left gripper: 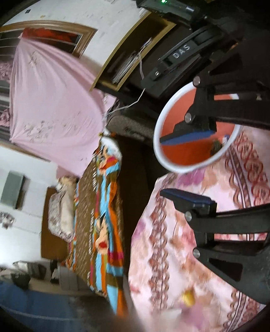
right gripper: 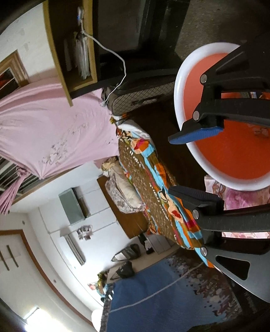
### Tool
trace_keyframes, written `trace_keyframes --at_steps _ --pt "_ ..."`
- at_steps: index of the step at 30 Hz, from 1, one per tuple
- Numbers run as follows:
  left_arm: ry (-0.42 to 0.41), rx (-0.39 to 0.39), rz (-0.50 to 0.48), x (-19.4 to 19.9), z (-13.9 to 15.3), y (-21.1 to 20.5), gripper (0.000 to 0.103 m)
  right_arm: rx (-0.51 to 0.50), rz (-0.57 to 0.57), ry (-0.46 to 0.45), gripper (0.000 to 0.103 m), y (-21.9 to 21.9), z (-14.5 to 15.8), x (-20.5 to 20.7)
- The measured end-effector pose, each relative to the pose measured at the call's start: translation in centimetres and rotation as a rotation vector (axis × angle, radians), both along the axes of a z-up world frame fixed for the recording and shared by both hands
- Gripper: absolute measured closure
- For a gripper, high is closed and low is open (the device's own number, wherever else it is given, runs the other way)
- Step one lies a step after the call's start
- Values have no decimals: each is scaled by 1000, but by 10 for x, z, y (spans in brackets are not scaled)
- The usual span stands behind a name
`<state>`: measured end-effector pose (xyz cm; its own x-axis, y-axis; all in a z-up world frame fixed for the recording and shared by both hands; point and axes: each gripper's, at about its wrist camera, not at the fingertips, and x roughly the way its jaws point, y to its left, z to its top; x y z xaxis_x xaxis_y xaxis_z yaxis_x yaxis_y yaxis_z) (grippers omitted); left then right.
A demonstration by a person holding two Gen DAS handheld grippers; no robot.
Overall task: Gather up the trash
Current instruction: 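Move both tools back over the white tissue and yellow cap on the bed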
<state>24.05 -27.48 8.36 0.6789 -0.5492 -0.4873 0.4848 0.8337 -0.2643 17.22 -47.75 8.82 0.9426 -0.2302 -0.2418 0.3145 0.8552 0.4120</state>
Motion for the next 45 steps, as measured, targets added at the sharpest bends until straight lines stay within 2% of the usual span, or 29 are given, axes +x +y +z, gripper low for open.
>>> trace_keyframes --at_steps 7,9,10,12,13,15,17,19,22,36,45 --pt "-84 -10 129 -3 14 45 56 -57 60 -44 53 26 7 6" --pt "-104 -6 164 -3 16 56 44 -74 84 -40 50 35 9 10" --pt "-116 -4 180 -4 16 62 41 -84 95 -38 47 39 10 12" --pt "-142 -1 217 -6 18 73 30 -98 116 -42 35 48 11 15" --pt "-151 -2 232 -7 17 78 29 -103 125 -50 28 52 12 16" --pt "-165 -17 271 -8 17 93 17 -120 147 -64 26 61 13 17" --pt "-184 -33 322 -10 16 106 12 -146 167 -71 21 72 14 18" --pt "-201 -36 351 -12 13 116 12 -172 177 -80 16 83 13 19" --pt "-236 2 391 -12 9 132 12 -211 178 -105 0 97 13 17" --pt "-310 72 500 -18 -8 207 11 -338 287 -240 0 164 16 18" --pt "-334 94 531 -11 -14 244 12 -466 423 -229 0 214 14 42"
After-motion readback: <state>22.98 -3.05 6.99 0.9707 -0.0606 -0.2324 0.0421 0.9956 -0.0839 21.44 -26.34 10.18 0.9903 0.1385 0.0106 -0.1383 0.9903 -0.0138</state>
